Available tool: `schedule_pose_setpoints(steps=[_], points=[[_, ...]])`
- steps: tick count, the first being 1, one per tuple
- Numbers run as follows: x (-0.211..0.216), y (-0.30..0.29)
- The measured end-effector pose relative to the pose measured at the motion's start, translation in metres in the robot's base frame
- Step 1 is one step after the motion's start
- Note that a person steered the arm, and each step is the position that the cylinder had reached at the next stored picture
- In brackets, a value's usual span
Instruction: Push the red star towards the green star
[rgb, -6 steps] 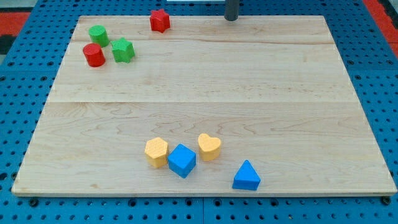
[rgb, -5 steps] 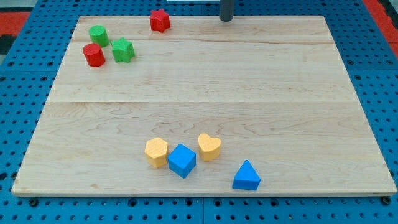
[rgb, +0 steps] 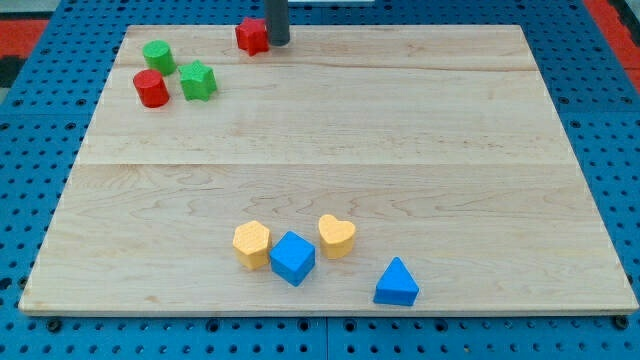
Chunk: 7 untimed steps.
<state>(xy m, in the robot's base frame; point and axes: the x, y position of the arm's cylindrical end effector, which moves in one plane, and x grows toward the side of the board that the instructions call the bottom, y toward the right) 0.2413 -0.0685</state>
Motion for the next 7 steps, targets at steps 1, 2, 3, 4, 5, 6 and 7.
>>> schedule_pose_setpoints(steps=[1,2,3,4,5,6,7], points=[[0.049,-0.012],[0.053,0.029],[0.026,0.058],[-0.020,0.055],[-0.049,0.041],[-0.047,0.002],[-0.047,-0.041]])
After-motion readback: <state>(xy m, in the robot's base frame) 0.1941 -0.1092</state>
